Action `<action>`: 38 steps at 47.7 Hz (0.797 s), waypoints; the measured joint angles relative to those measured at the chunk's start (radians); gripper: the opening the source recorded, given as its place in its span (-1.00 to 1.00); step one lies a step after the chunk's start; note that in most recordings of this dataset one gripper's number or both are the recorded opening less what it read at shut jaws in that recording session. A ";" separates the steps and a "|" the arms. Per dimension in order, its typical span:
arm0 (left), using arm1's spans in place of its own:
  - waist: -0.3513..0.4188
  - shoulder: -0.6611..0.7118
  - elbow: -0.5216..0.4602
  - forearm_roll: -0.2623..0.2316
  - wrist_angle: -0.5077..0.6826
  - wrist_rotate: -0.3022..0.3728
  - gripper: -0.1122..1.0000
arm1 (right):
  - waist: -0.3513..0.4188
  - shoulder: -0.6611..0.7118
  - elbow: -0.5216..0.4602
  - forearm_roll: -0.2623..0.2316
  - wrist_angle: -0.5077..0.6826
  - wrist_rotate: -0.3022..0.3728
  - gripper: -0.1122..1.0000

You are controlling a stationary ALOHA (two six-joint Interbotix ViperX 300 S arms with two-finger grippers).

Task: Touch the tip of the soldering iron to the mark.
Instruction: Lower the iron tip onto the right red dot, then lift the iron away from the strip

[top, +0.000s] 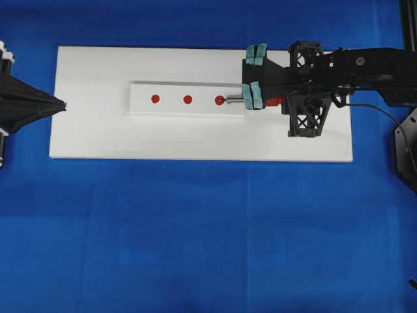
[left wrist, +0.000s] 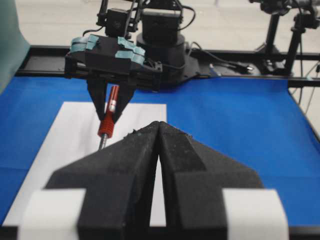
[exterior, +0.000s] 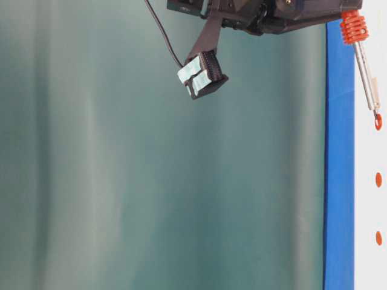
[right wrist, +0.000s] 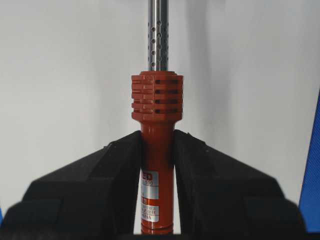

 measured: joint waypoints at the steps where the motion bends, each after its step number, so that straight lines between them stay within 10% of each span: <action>1: 0.000 0.002 0.000 0.000 -0.002 0.000 -0.80 | 0.000 0.002 0.000 0.000 -0.002 -0.002 -0.68; 38: 0.000 0.002 0.000 0.000 -0.008 0.000 -0.80 | 0.000 -0.032 -0.015 0.002 0.054 -0.003 -0.68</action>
